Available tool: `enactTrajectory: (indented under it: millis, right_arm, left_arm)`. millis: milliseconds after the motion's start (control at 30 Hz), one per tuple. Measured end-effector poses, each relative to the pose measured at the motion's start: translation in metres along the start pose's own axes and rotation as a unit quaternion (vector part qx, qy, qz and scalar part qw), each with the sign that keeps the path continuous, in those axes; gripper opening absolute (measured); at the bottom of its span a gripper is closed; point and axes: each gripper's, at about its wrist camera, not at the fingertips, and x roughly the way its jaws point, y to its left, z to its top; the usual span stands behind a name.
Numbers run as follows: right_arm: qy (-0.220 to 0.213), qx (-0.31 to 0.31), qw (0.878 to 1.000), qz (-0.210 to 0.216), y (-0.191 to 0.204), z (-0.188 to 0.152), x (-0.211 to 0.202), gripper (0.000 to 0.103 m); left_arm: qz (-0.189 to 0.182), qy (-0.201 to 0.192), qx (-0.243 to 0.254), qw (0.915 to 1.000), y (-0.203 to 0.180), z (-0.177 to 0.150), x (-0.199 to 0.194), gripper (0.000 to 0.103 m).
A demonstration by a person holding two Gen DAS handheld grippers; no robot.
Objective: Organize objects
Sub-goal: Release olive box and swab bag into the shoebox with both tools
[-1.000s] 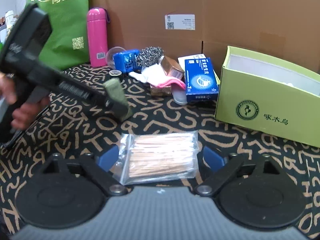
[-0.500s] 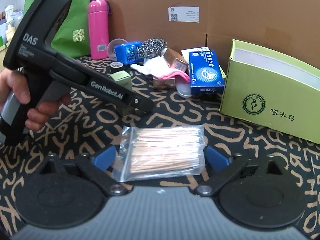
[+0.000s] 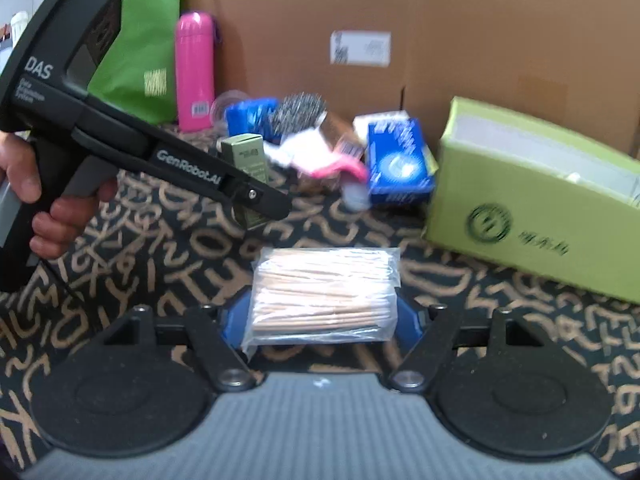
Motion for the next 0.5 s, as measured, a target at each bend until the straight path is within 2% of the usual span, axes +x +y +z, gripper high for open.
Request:
enactTrajectory:
  millis: [100,267,400,500]
  right_arm:
    - [-0.041,-0.005,0.999,-0.026,-0.015,0.015,-0.025,0.071]
    - [-0.098,-0.009,0.990,-0.098,-0.054,0.043,-0.057,0.071]
    - [-0.115,-0.006,0.982,-0.152,-0.092,0.059,-0.065,0.071]
    - [-0.115,0.003,0.977,-0.181,-0.123,0.068,-0.062,0.071]
  left_arm:
    - [-0.016,-0.031,0.031,0.9989,-0.021,0.024,-0.012,0.023]
    - [-0.041,-0.067,0.066,0.9948,-0.053,0.070,-0.012,0.023]
    - [-0.055,-0.061,0.073,0.9940,-0.073,0.104,0.013,0.023]
    - [-0.044,-0.049,0.082,0.9945,-0.085,0.121,0.041,0.023]
